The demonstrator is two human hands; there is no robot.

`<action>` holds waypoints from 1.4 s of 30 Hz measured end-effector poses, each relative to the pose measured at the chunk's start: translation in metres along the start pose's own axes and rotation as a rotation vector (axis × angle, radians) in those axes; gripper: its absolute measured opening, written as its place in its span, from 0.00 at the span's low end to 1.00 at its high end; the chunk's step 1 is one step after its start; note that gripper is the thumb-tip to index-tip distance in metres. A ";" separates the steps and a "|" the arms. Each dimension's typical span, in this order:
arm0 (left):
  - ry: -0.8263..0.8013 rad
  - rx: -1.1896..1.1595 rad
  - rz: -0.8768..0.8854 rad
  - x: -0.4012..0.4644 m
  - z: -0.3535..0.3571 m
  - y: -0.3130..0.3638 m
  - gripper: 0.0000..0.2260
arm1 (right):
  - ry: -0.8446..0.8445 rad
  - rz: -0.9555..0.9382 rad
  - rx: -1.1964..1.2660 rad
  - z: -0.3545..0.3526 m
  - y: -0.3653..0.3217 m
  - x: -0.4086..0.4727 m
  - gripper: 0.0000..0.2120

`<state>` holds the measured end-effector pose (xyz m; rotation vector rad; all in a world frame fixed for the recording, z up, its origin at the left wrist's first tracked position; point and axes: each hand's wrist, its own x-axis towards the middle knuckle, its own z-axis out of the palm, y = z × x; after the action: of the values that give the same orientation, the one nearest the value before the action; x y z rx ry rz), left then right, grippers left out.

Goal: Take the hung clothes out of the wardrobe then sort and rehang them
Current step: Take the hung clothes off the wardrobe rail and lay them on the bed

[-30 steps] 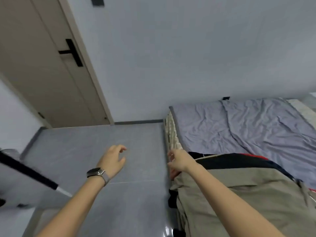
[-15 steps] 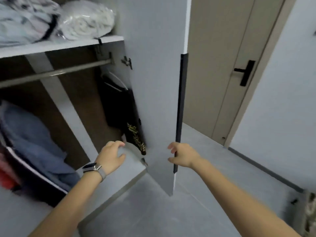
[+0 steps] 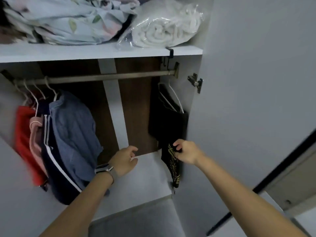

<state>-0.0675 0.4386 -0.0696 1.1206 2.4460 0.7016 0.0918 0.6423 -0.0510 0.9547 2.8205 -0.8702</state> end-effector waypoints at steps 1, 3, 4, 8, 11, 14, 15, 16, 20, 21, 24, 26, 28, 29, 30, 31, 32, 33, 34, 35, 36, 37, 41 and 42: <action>0.008 -0.039 -0.023 0.010 -0.005 -0.004 0.17 | -0.011 -0.008 0.016 0.000 -0.006 0.019 0.19; 0.013 -0.094 -0.052 0.031 -0.014 -0.016 0.17 | -0.060 -0.033 0.056 0.007 -0.015 0.052 0.19; 0.017 -0.104 -0.057 0.044 -0.019 -0.023 0.17 | -0.096 -0.047 0.074 0.012 -0.020 0.068 0.19; 0.033 -0.077 -0.036 0.099 -0.040 -0.047 0.15 | -0.243 -0.042 0.002 0.019 -0.028 0.128 0.19; 0.064 -0.063 -0.018 0.133 -0.054 -0.055 0.15 | 0.066 -0.097 -0.146 -0.001 -0.032 0.163 0.25; 0.083 -0.050 0.006 0.159 -0.066 -0.058 0.16 | 0.558 -0.061 -0.171 -0.041 -0.040 0.191 0.28; 0.081 -0.049 0.011 0.166 -0.069 -0.058 0.16 | 0.594 0.001 -0.179 -0.053 -0.040 0.200 0.28; 0.078 -0.050 0.011 0.173 -0.071 -0.059 0.16 | 0.566 0.078 -0.185 -0.063 -0.037 0.210 0.30; 0.099 -0.044 0.005 0.196 -0.078 -0.061 0.16 | 0.288 0.261 0.112 -0.075 -0.020 0.246 0.29; 0.108 -0.055 0.003 0.199 -0.079 -0.060 0.16 | 0.249 0.276 0.252 -0.074 -0.020 0.252 0.23; 0.122 -0.067 0.007 0.208 -0.083 -0.062 0.16 | 0.145 0.228 0.739 -0.059 -0.035 0.261 0.16; 0.147 -0.060 0.007 0.212 -0.088 -0.070 0.15 | 0.060 0.148 0.864 -0.046 -0.057 0.261 0.17; 0.205 -0.065 0.010 0.215 -0.093 -0.080 0.14 | 0.071 0.093 0.916 -0.034 -0.079 0.258 0.18; 0.260 -0.064 0.012 0.216 -0.097 -0.086 0.14 | 0.083 0.080 0.959 -0.028 -0.089 0.257 0.18; 0.336 -0.053 0.010 0.215 -0.102 -0.092 0.14 | 0.081 0.064 1.002 -0.022 -0.098 0.255 0.17; 0.432 -0.016 0.005 0.212 -0.109 -0.098 0.13 | 0.066 0.052 1.041 -0.016 -0.107 0.251 0.17; 0.543 0.059 -0.017 0.209 -0.117 -0.108 0.13 | 0.042 0.042 1.079 -0.010 -0.116 0.248 0.17; 0.649 0.178 -0.060 0.205 -0.126 -0.119 0.13 | 0.021 0.034 1.115 -0.005 -0.124 0.243 0.17; 0.743 0.318 -0.132 0.200 -0.135 -0.134 0.16 | 0.005 0.027 1.147 0.000 -0.132 0.239 0.17; 0.812 0.420 -0.244 0.191 -0.144 -0.151 0.20 | -0.007 0.020 1.177 0.006 -0.140 0.236 0.17; 0.851 0.457 -0.363 0.182 -0.151 -0.167 0.24 | -0.009 0.013 1.202 0.011 -0.147 0.234 0.17; 0.866 0.466 -0.466 0.173 -0.155 -0.182 0.28 | -0.010 0.008 1.217 0.015 -0.153 0.231 0.17; 0.952 0.470 -0.424 0.158 -0.160 -0.219 0.33 | 0.010 -0.016 1.229 0.029 -0.174 0.225 0.19; 0.966 0.365 -0.415 0.157 -0.162 -0.220 0.32 | 0.014 -0.026 1.218 0.031 -0.178 0.224 0.19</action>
<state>-0.3782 0.3899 -0.0813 0.3176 3.5759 0.7900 -0.1958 0.6330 -0.0347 0.8985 2.0813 -2.6431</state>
